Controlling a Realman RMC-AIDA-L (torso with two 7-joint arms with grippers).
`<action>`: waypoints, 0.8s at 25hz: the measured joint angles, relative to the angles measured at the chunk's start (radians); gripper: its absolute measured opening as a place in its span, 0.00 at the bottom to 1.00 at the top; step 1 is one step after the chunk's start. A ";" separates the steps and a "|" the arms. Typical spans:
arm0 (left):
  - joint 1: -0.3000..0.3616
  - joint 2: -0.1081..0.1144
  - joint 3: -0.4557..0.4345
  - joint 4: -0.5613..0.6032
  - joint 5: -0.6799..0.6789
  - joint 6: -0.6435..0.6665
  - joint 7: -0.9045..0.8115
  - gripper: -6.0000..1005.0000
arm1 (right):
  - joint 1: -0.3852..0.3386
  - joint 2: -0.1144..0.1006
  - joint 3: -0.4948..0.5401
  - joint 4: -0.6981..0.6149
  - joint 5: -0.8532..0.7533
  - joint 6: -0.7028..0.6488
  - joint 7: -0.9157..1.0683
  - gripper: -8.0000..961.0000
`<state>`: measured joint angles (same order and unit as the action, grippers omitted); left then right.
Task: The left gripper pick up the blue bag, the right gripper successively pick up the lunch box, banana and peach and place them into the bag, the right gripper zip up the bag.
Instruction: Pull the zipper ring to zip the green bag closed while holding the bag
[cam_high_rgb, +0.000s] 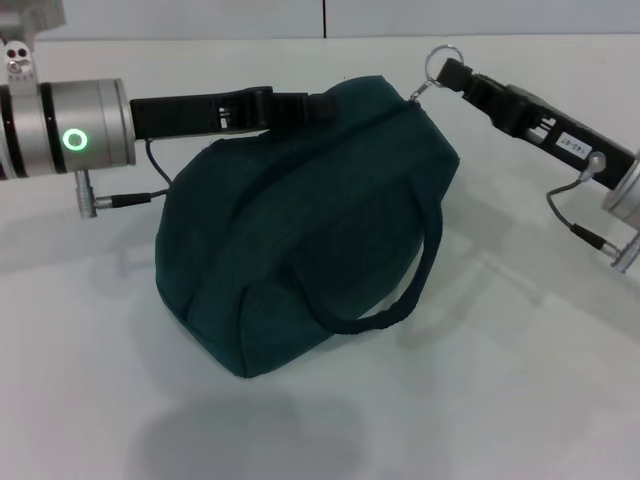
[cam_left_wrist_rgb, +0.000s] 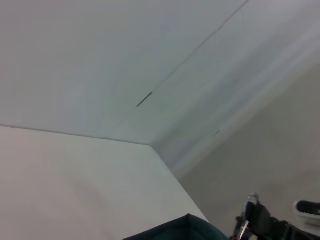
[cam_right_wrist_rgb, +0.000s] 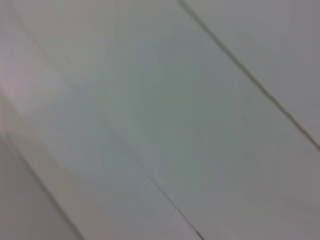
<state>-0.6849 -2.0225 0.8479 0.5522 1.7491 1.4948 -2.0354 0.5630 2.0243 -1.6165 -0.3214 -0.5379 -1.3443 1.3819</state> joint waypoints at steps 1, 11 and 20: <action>0.001 -0.001 0.000 0.000 0.000 0.001 0.002 0.06 | 0.000 0.001 0.000 0.009 0.006 0.000 0.013 0.02; 0.018 -0.002 -0.004 -0.001 -0.014 0.034 0.023 0.06 | -0.005 0.004 -0.001 0.085 0.076 0.004 0.094 0.02; 0.028 0.003 -0.004 -0.006 -0.037 0.052 0.024 0.05 | -0.018 0.004 -0.003 0.079 0.101 -0.029 0.101 0.02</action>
<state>-0.6572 -2.0190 0.8437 0.5463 1.7120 1.5468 -2.0115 0.5448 2.0278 -1.6194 -0.2425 -0.4369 -1.3729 1.4830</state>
